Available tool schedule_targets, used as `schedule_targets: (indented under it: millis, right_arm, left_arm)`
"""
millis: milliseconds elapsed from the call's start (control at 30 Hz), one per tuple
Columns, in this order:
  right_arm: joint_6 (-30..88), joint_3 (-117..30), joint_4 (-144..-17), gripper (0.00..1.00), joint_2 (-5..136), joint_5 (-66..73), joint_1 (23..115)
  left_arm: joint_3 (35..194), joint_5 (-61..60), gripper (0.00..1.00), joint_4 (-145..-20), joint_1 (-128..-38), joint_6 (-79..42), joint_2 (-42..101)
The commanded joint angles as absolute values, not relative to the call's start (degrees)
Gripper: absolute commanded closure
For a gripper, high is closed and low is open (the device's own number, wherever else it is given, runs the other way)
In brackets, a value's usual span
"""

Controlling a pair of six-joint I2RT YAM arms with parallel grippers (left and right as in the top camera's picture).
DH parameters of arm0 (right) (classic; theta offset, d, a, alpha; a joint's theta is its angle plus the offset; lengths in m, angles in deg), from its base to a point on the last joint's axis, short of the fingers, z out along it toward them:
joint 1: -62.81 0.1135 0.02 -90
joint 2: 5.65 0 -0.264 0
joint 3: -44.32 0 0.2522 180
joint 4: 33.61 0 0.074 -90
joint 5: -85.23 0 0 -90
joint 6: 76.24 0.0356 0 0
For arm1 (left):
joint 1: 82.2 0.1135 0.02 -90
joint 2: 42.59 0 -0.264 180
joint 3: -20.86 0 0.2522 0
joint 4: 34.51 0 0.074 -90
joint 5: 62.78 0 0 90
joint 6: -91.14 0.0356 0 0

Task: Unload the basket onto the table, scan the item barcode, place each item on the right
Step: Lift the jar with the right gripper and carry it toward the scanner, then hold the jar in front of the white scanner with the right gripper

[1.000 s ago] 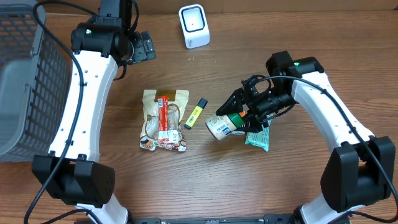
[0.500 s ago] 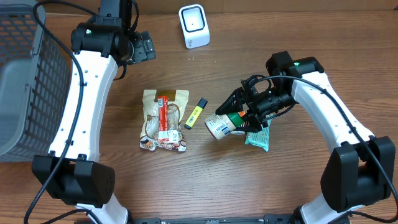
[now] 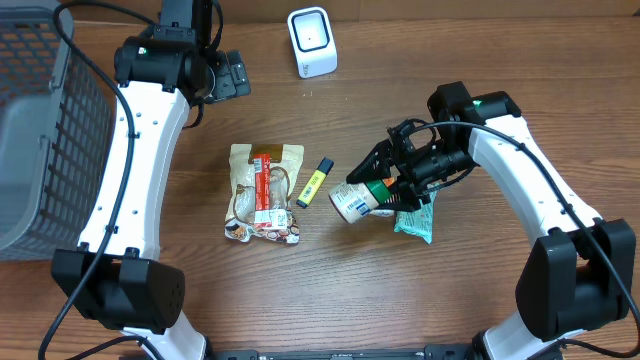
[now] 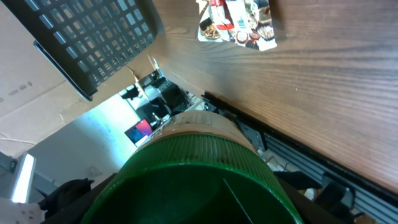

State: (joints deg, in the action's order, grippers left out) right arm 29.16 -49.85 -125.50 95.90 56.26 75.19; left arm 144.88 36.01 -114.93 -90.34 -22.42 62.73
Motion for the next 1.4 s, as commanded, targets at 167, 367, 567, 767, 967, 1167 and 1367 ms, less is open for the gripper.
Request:
schedule_targets:
  millis: [167, 367, 567, 767, 967, 1167, 1367]
  right_arm:
    - [28.7, -51.4, -113.8, 0.96, 94.2, 29.6, 75.1]
    - [28.7, -51.4, -103.0, 0.96, 94.2, 21.4, 75.0]
    - [30.2, -57.5, -99.7, 0.97, 94.2, 21.6, 75.0]
    - [28.0, -78.3, -115.7, 0.97, 96.7, 21.6, 75.0]
    - [25.7, -93.3, -121.8, 0.97, 101.2, 17.3, 76.7]
    - [21.5, -93.2, -113.7, 0.97, 105.1, 13.5, 80.2]
    - [18.7, -93.2, -96.8, 0.97, 112.5, 2.7, 83.3]
  left_arm:
    - [146.1, 36.4, 0.00, -114.9, -90.5, -21.6, 61.2]
    - [146.1, 36.4, 0.00, -114.9, -90.5, -21.6, 61.2]
    - [146.1, 36.4, 0.00, -114.9, -90.5, -21.6, 61.2]
    - [146.1, 36.4, 0.00, -114.9, -90.5, -21.6, 61.2]
    - [146.1, 36.4, 0.00, -114.9, -90.5, -21.6, 61.2]
    - [146.1, 36.4, 0.00, -114.9, -90.5, -21.6, 61.2]
    - [146.1, 36.4, 0.00, -114.9, -90.5, -21.6, 61.2]
